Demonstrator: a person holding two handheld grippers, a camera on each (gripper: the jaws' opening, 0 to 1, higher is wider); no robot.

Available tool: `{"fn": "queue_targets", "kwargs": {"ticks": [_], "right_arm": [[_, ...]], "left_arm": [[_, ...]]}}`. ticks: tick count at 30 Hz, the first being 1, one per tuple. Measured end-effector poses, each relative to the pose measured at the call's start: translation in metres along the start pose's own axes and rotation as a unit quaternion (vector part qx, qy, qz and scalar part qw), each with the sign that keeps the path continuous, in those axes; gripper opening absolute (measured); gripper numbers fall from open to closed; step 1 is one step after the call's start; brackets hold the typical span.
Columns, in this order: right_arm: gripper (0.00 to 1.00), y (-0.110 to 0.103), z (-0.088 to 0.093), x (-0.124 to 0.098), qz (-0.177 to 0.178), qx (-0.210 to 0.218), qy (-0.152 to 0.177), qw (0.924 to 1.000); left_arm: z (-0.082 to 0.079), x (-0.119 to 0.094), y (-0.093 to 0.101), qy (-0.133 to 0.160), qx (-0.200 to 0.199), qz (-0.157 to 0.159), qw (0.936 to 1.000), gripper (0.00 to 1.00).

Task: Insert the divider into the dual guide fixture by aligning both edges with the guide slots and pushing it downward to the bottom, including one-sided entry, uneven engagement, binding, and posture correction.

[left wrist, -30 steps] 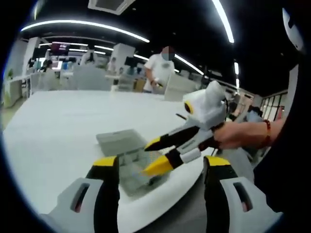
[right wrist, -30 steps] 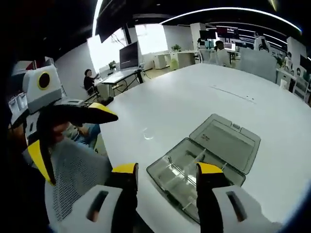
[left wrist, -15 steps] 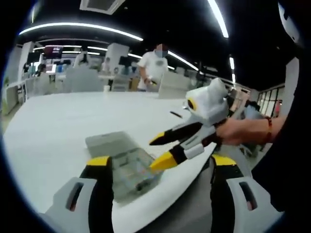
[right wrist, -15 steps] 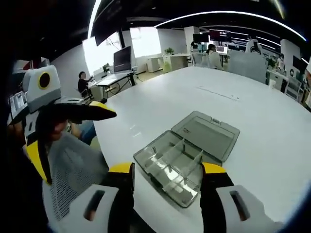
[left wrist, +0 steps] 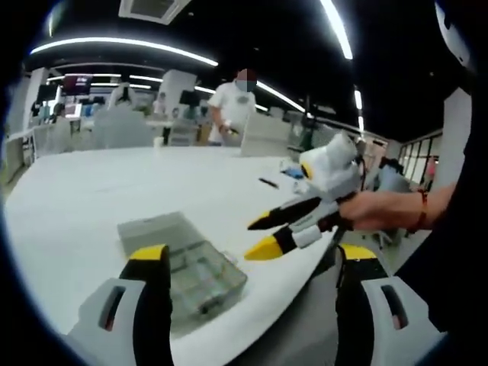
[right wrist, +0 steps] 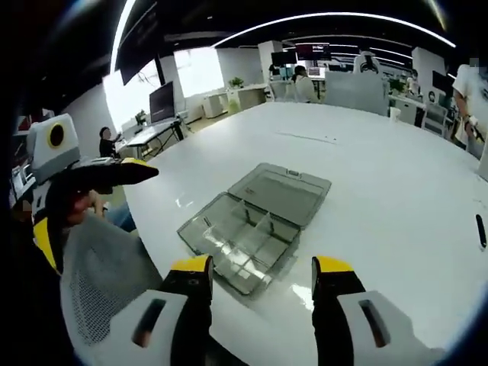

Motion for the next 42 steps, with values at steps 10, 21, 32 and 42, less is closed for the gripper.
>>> {"fn": "queue_targets", "kwargs": {"ticks": [10, 21, 32, 42], "right_arm": [[0.46, 0.033, 0.016, -0.016, 0.035, 0.037, -0.004, 0.9987], [0.46, 0.057, 0.035, -0.020, 0.063, 0.065, -0.021, 0.9957], [0.48, 0.075, 0.048, -0.020, 0.077, 0.101, -0.047, 0.9908], [0.53, 0.090, 0.054, -0.015, 0.104, 0.095, -0.071, 0.9875]], "left_arm": [[-0.003, 0.005, 0.002, -0.011, 0.008, 0.006, 0.9999, 0.88], [0.005, 0.006, 0.004, -0.028, -0.001, 0.006, 0.9996, 0.88], [0.007, 0.021, 0.008, -0.054, 0.018, 0.022, 0.9982, 0.91], [0.006, 0.024, 0.008, -0.057, 0.012, 0.015, 0.9982, 0.92]]}}
Point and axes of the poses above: the point that each gripper's makers call its tool centre point, and the gripper's own axes: x roughly forward along the fingers, y roughly to its right, z roughly out of its underside, the point moved 10 cm from there along -x, roughly backward along the fingers, and after that the axes turned 1 degree about x, right-handed, at the moved point
